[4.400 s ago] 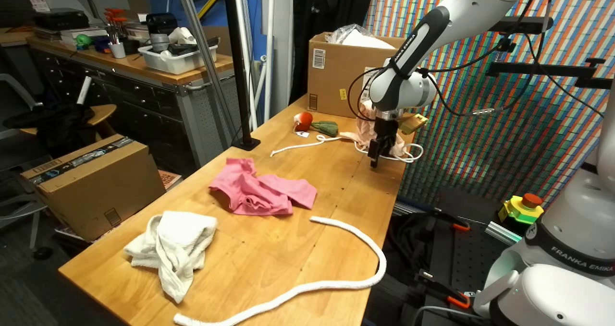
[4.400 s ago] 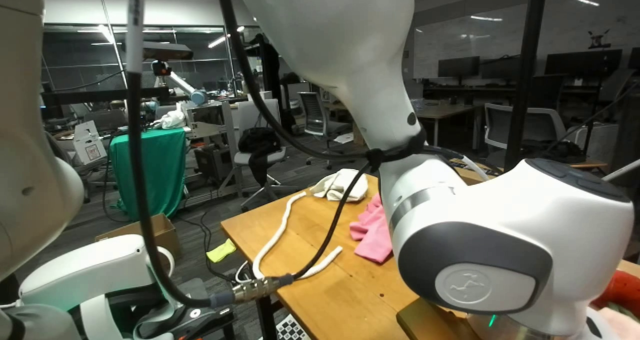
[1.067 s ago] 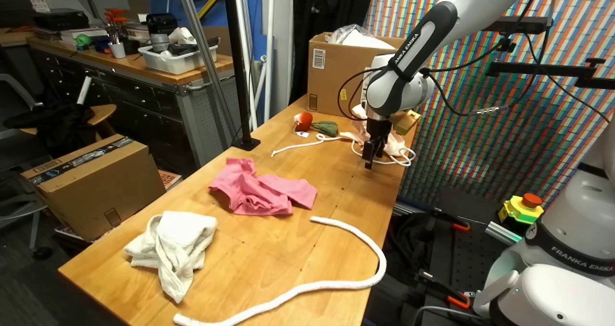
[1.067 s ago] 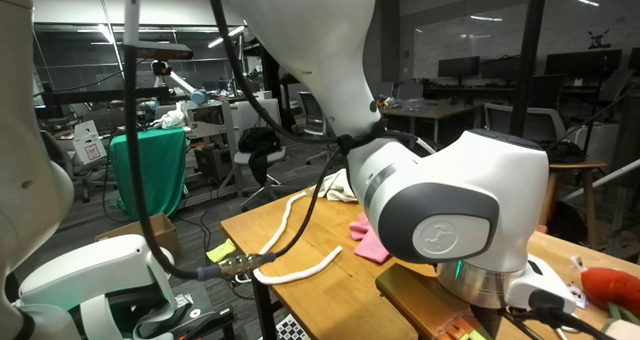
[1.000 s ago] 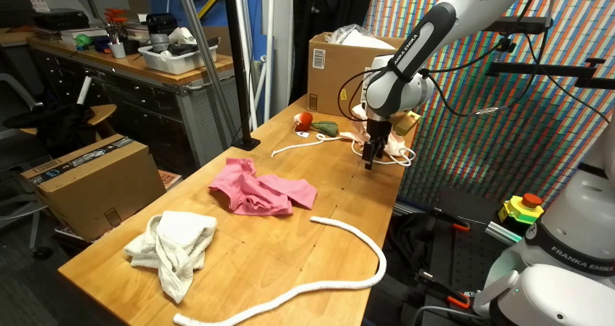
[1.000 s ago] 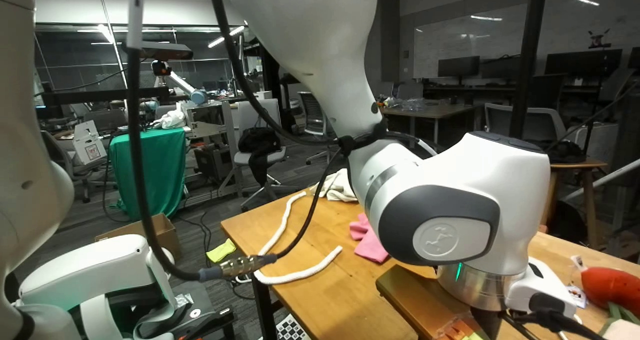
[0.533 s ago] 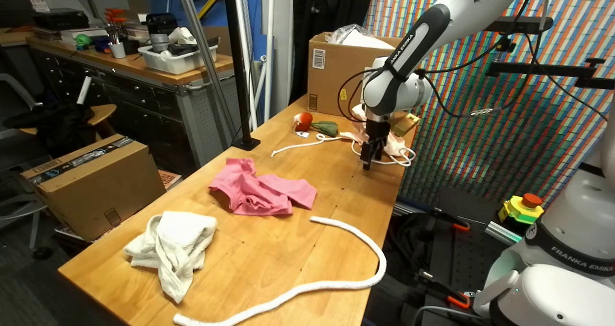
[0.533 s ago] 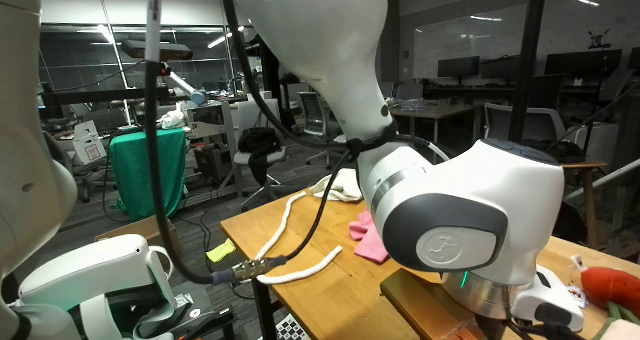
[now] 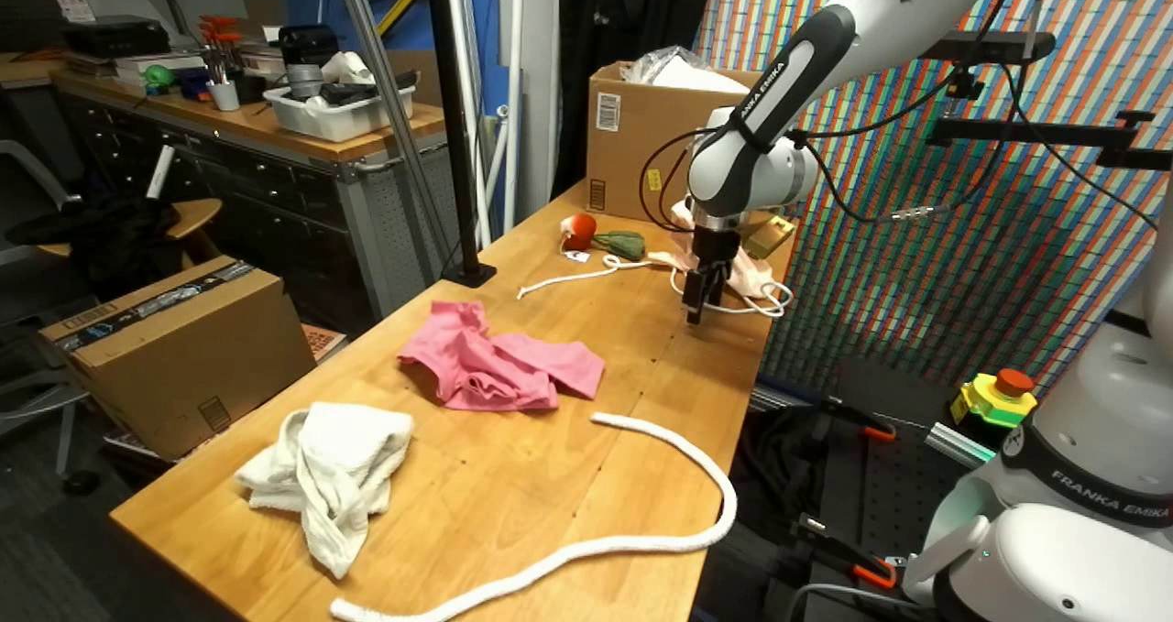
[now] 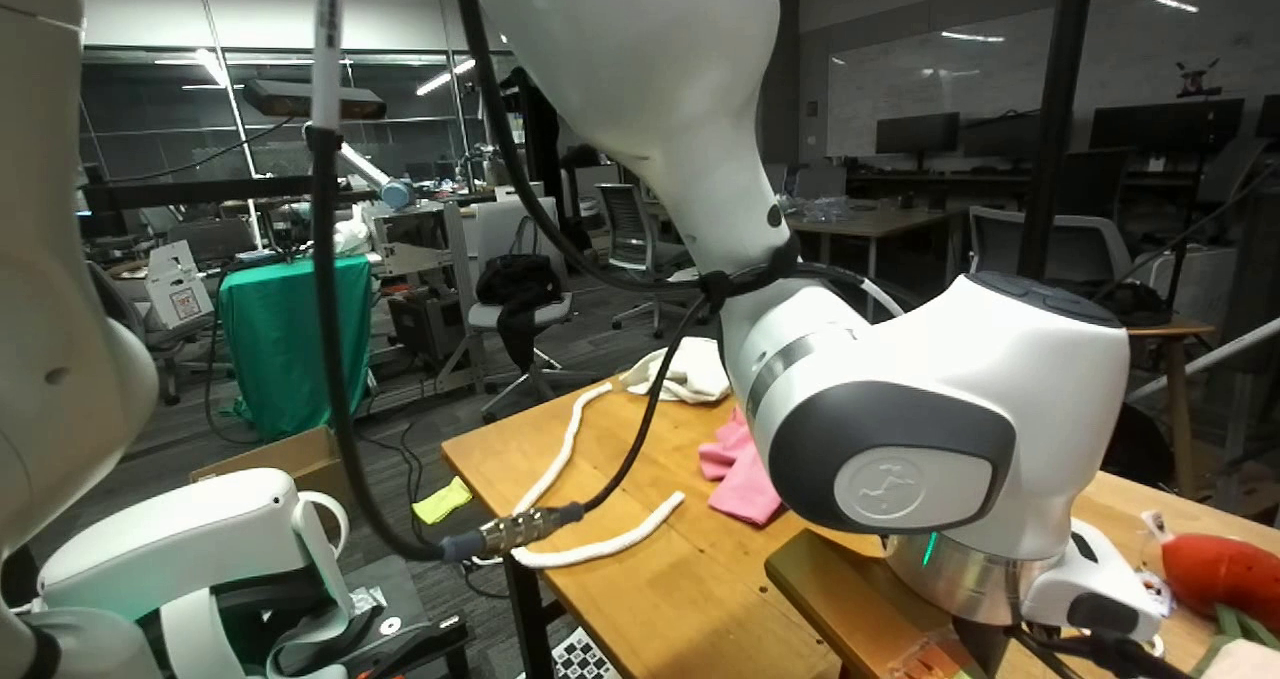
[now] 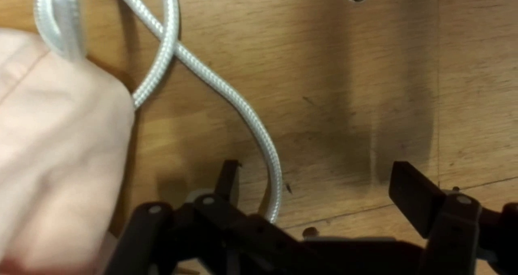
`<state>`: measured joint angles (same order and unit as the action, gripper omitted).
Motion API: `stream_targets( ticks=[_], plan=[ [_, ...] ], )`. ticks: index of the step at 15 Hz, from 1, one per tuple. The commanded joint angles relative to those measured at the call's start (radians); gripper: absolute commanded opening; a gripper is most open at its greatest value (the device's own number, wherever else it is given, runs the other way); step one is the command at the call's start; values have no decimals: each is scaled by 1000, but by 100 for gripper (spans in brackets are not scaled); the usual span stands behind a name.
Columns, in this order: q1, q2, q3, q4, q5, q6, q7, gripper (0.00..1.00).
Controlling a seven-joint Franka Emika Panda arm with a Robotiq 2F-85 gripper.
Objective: Spread the clothes and the objects across on the table
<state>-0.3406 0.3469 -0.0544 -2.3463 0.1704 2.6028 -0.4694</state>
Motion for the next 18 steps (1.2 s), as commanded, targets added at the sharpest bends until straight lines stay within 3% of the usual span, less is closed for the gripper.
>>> stream_targets(
  ticks=[1,7,8,9,10,16,18],
  plan=[
    [-13,19,22,29,27,-17,-38,87],
    [-26,38,42,37,57,-29,-74,94],
    [-29,45,45,39,63,-30,-79,85],
    [-32,50,48,41,68,-29,-83,69],
    [-36,57,53,45,73,-32,-89,66],
    [-36,54,66,51,102,-65,-114,18],
    [-35,52,67,53,106,-73,-120,7]
  ],
)
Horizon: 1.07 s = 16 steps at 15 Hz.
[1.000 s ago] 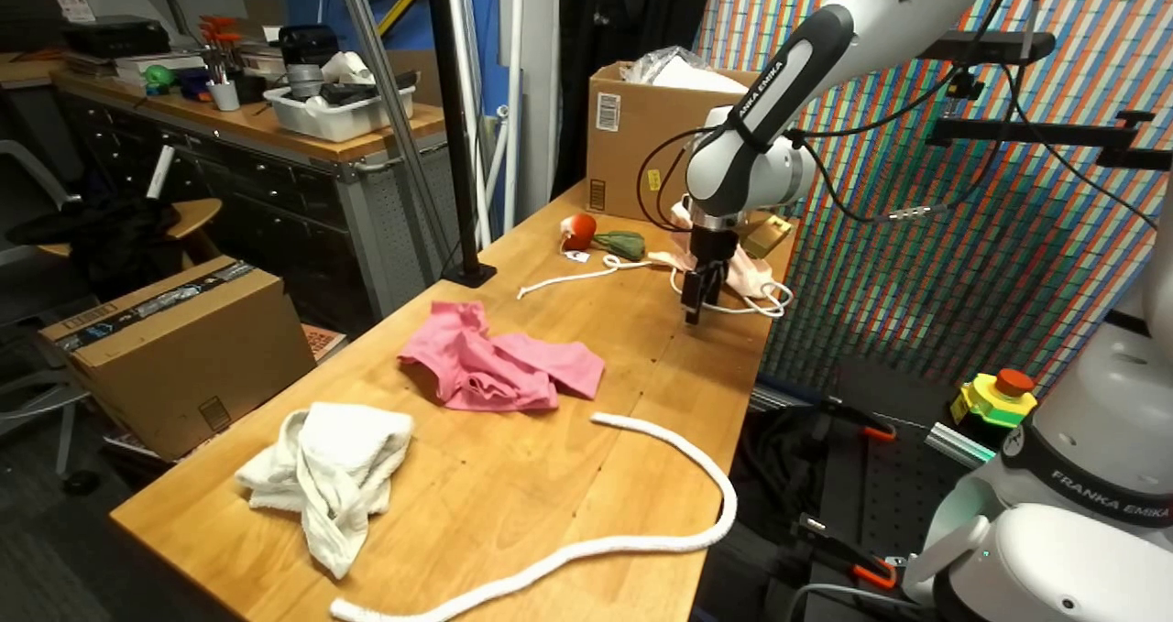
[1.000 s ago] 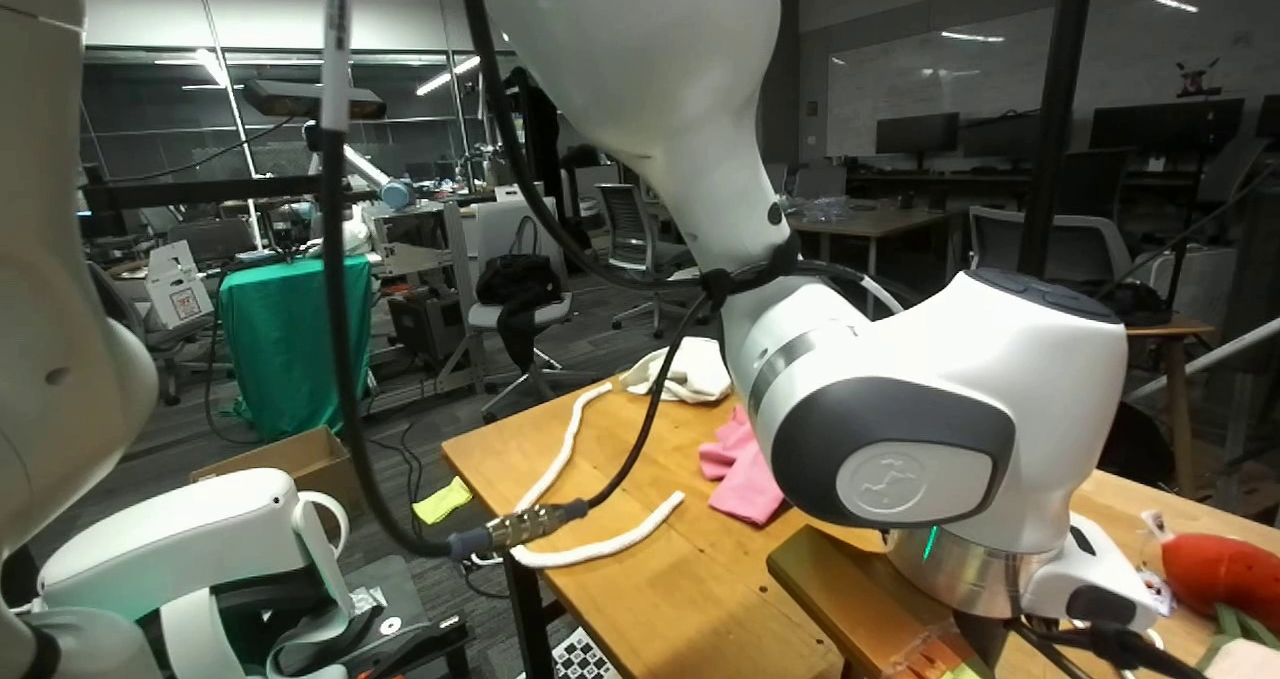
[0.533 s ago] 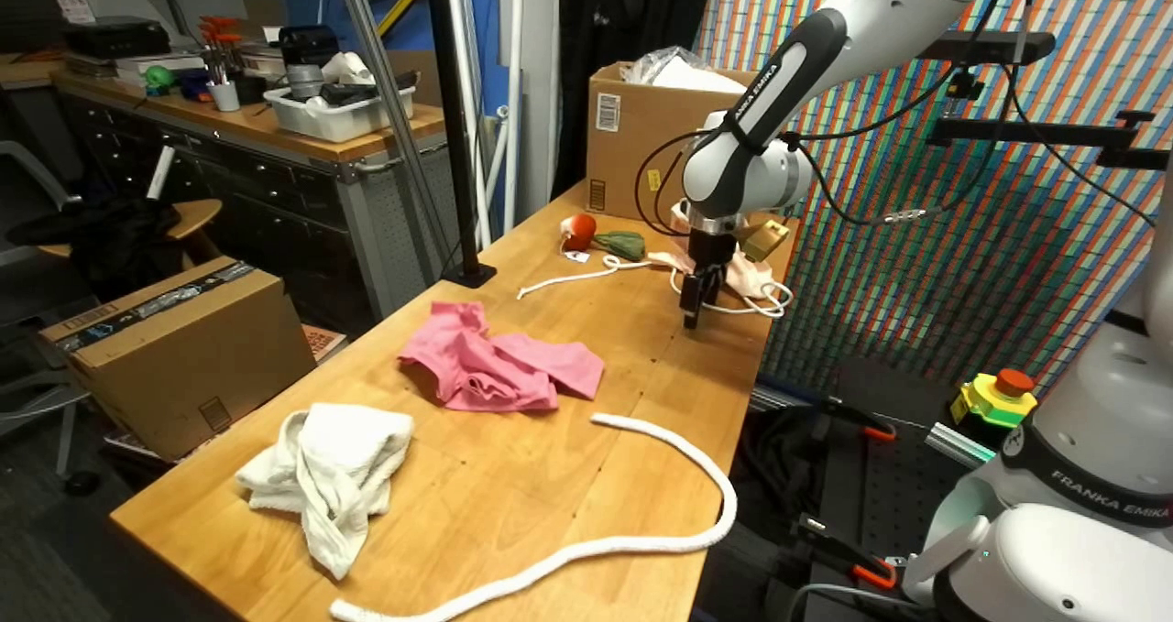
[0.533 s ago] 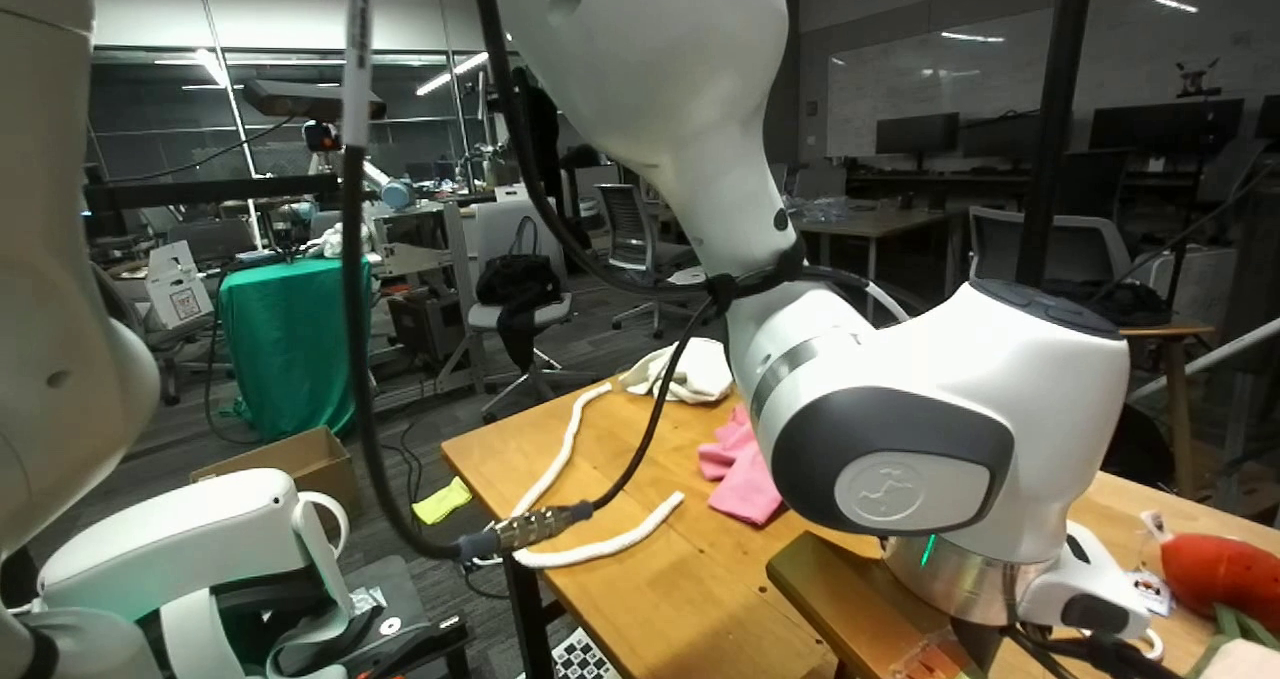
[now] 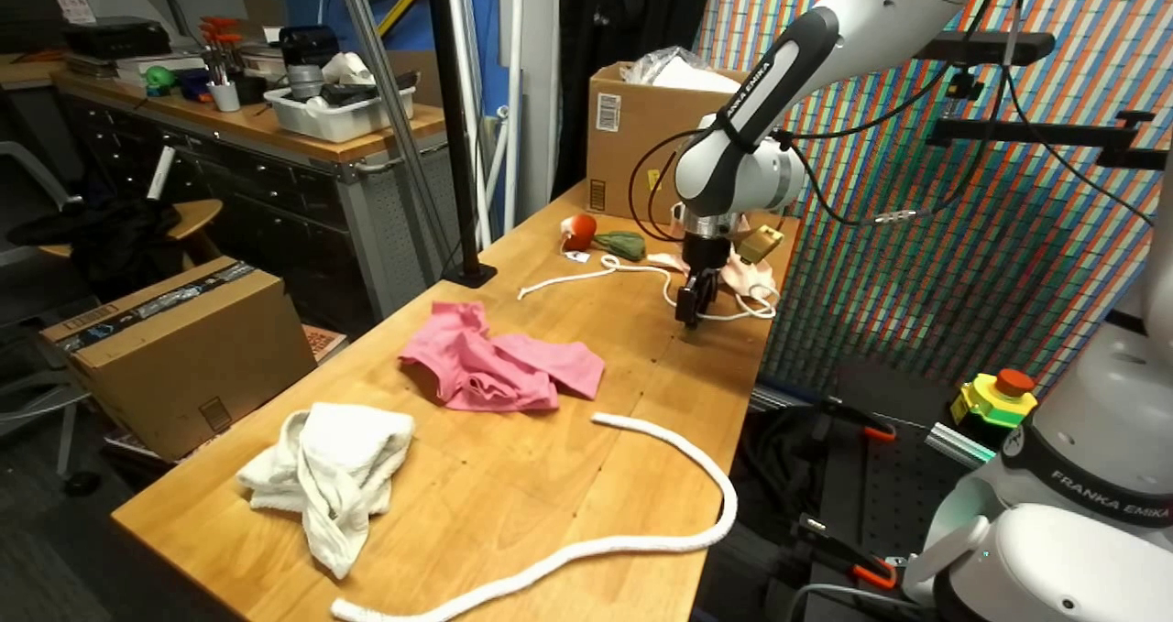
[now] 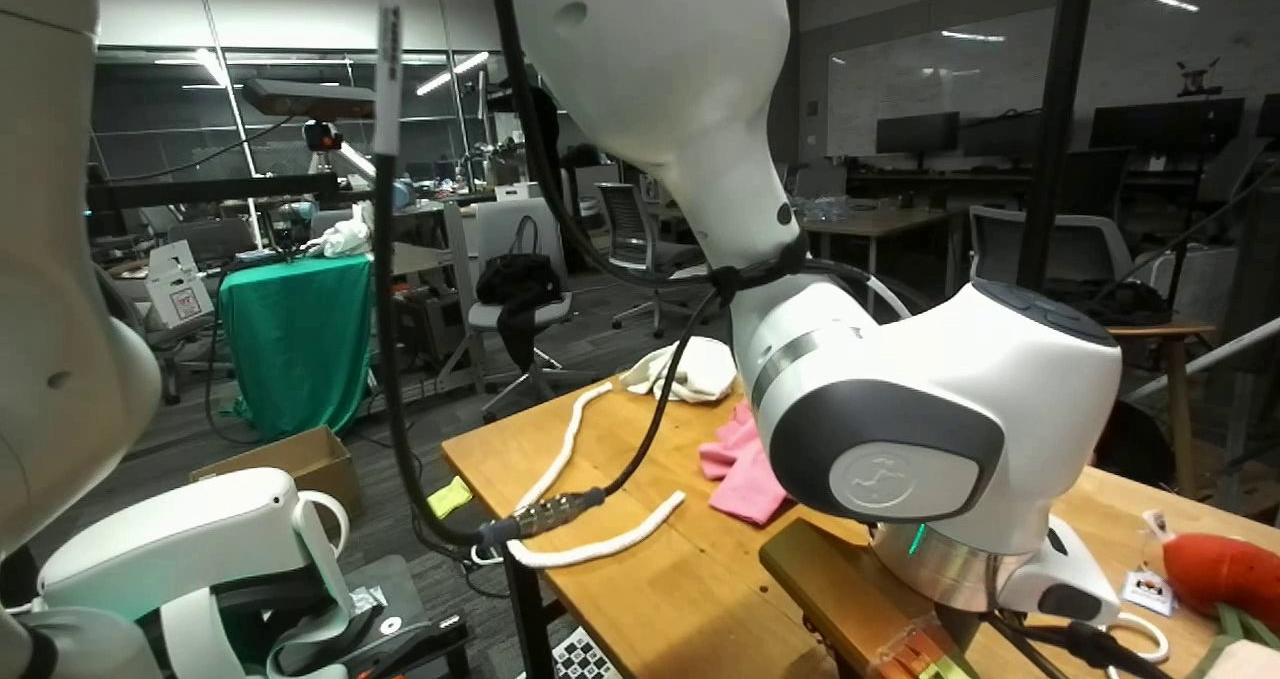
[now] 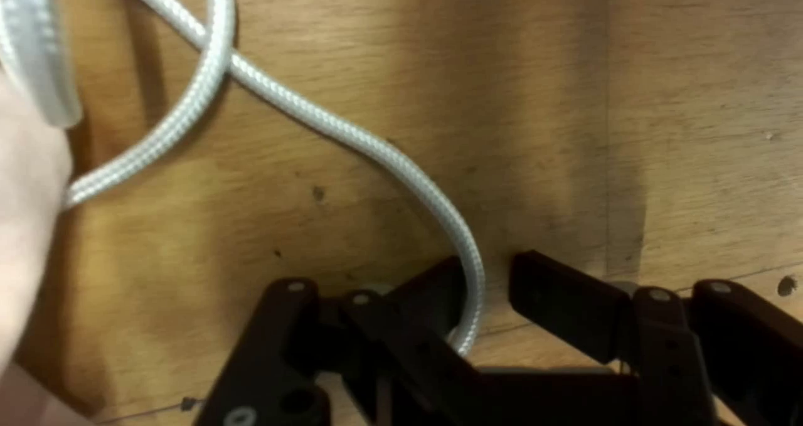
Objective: Spread the clothes and the objects across on the table
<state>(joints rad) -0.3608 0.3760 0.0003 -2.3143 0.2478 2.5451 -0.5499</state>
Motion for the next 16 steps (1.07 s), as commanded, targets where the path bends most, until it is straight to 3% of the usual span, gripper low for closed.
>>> stream_targets(
  ticks=[1,3,5,8,16],
  plan=[
    [-13,23,12,22,29,-20,-43,3],
    [-5,19,14,20,21,-21,-46,1],
    [3,14,18,18,15,-21,-54,6],
    [25,4,26,10,1,-18,-62,6],
    [177,11,64,29,-130,-16,-2,5]
  ],
)
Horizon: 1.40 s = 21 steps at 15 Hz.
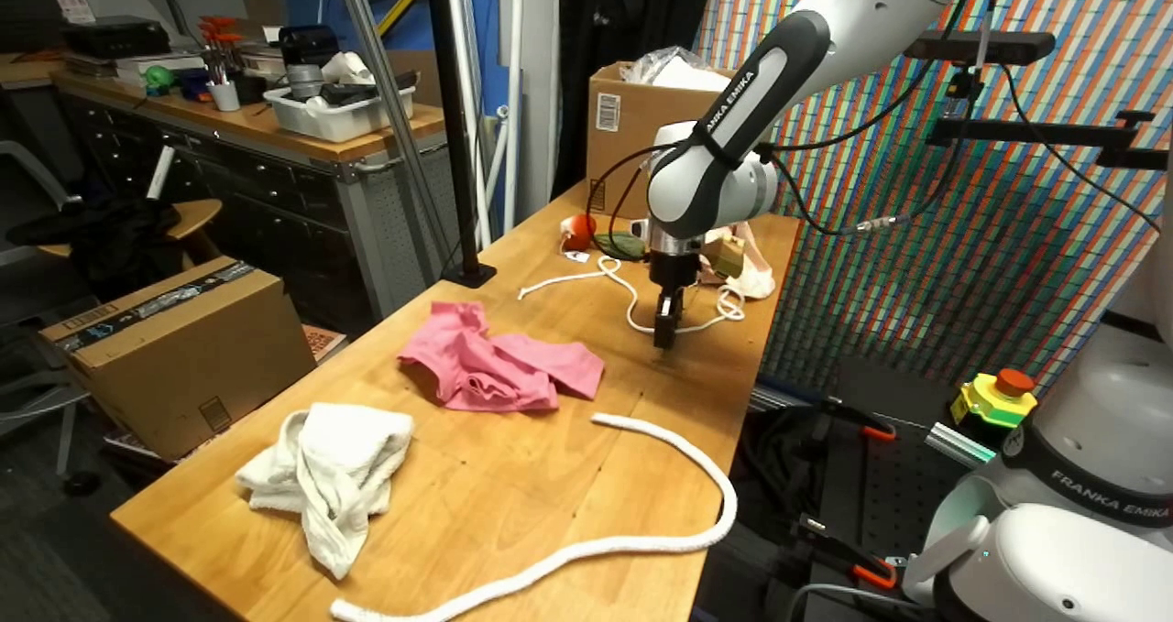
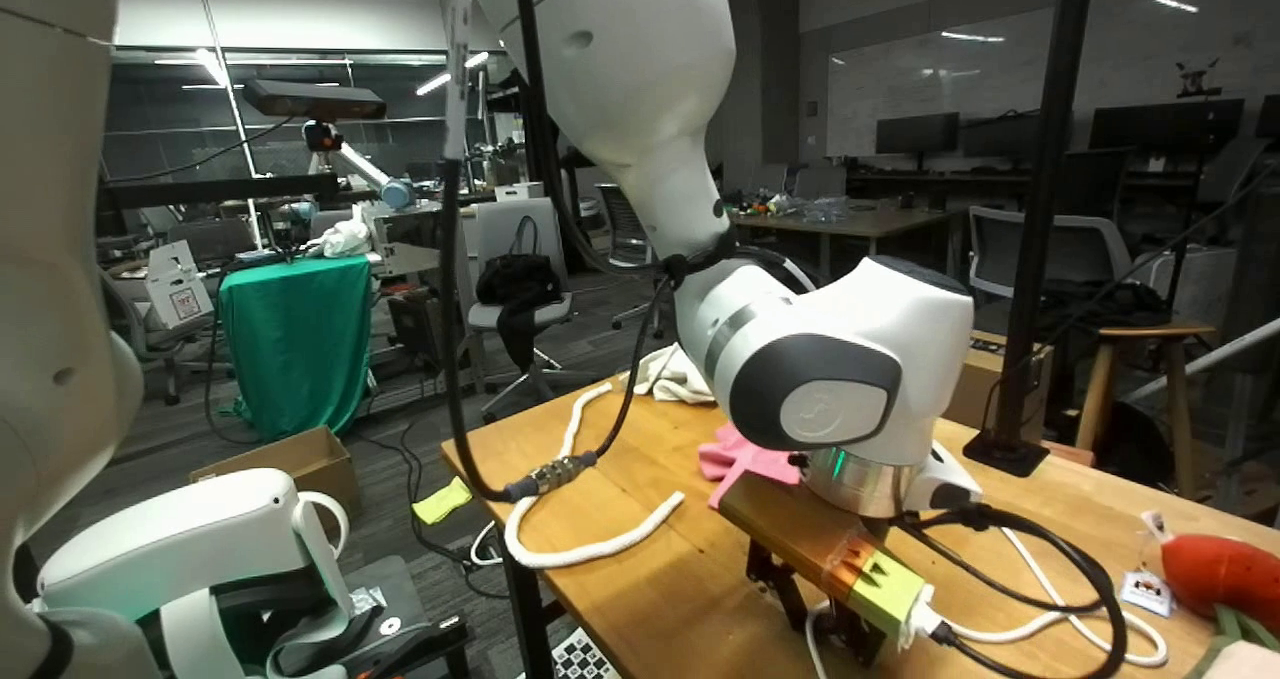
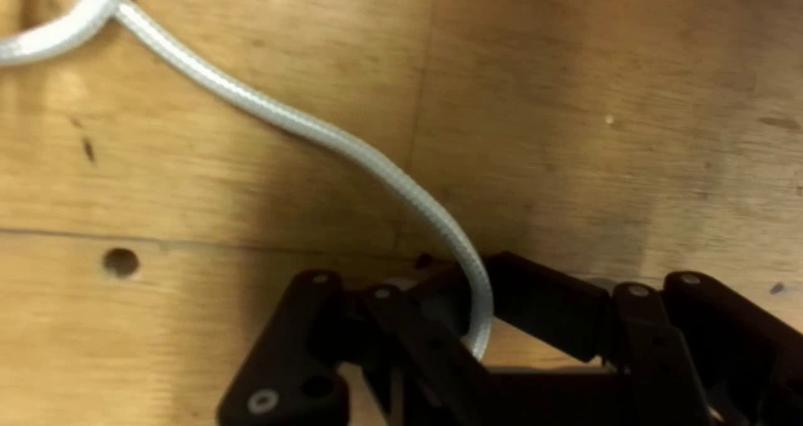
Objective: Spread the clothes and the objects across on the table
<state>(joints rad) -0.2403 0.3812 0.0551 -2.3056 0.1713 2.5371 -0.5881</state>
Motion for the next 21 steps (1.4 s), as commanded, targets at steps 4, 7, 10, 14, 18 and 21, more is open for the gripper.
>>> stream_targets(
  ticks=[4,7,10,14,18,21],
  plan=[
    [123,6,34,40,-113,-12,65,5],
    [154,5,52,50,-135,-16,70,6],
    [169,0,71,58,-137,-16,67,5],
    [178,-9,92,65,-129,-6,64,5],
    [166,-33,122,67,-91,2,47,5],
    [154,-52,149,73,-32,-2,37,3]
  ],
)
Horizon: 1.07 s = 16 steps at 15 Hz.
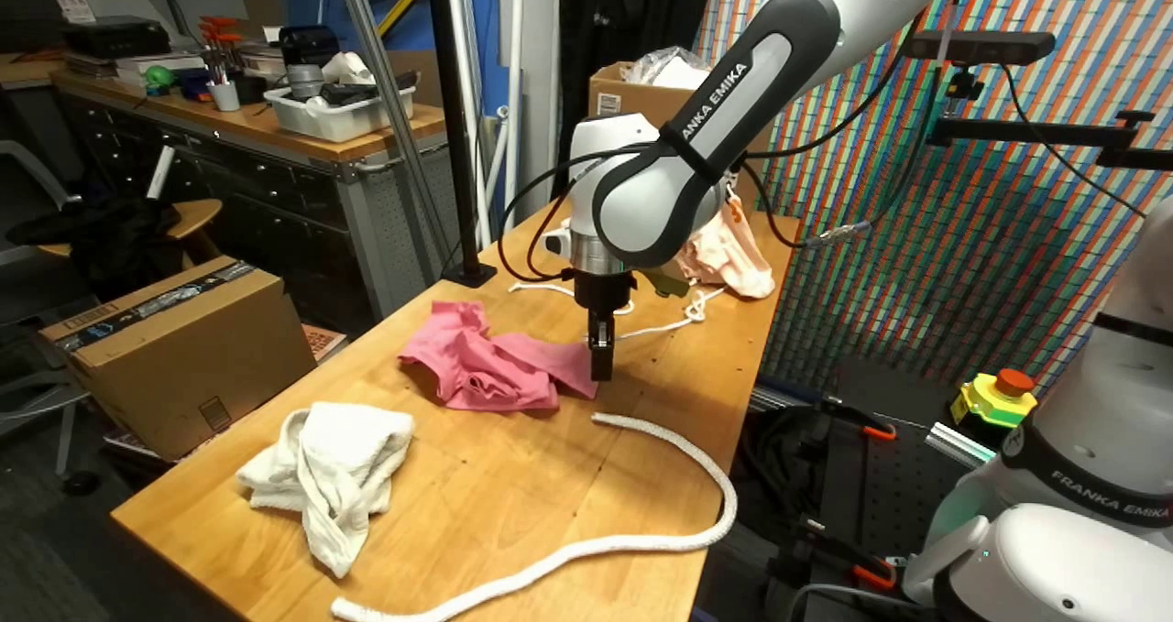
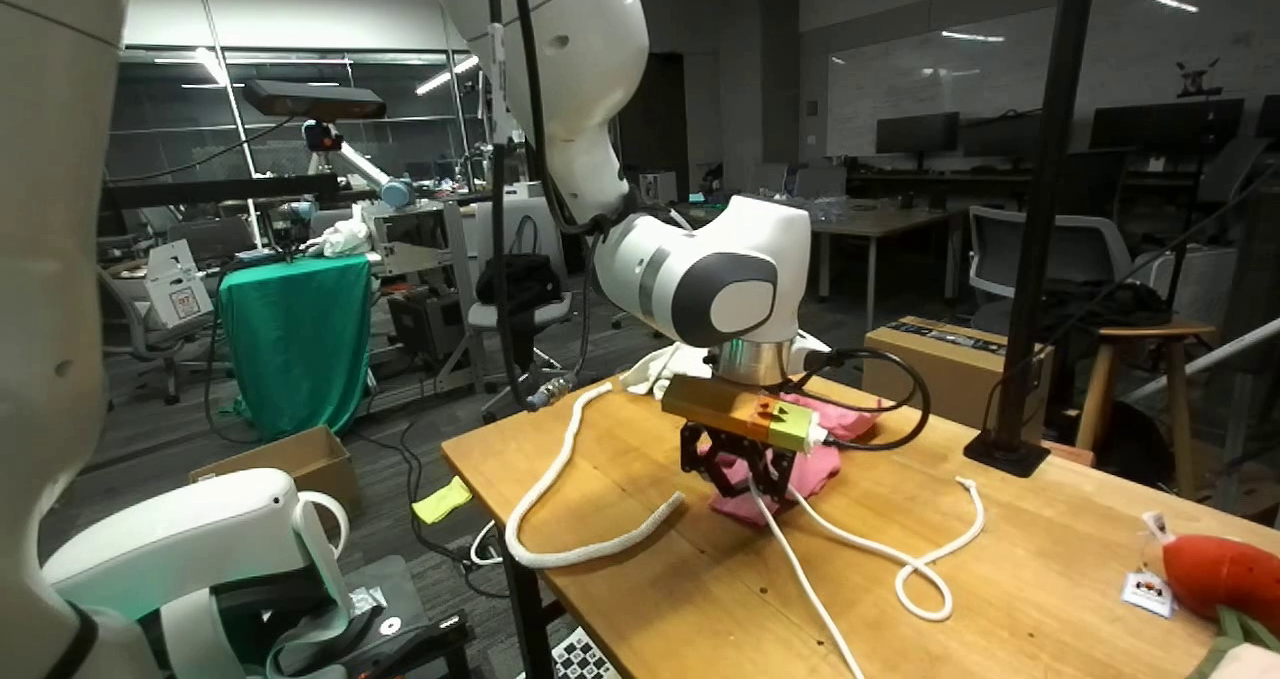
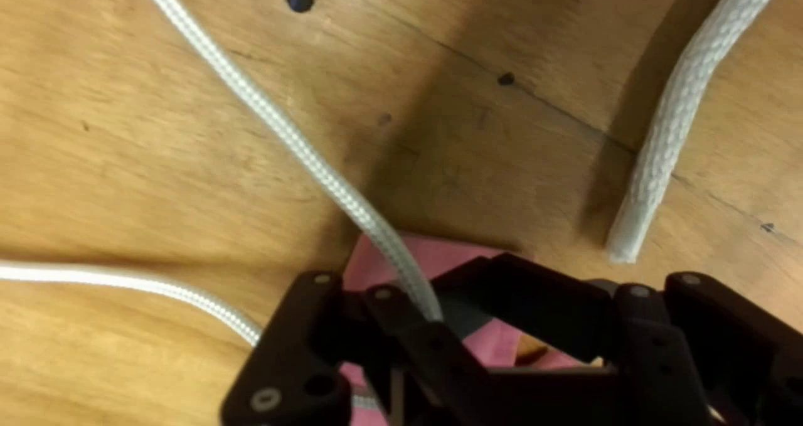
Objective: Spread the clothes and the objects across on the table
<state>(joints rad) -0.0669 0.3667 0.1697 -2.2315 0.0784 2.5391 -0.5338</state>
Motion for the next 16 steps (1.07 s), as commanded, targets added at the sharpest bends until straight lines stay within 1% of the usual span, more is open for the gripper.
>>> stream_targets(
  ticks=[1,7,11,16],
  plan=[
    [-26,-40,43,3,99,-7,-15,2],
    [-48,-61,52,10,277,3,-7,3],
    [-33,-95,57,13,360,50,19,2],
    [-6,-148,61,5,439,213,110,2]
  ],
)
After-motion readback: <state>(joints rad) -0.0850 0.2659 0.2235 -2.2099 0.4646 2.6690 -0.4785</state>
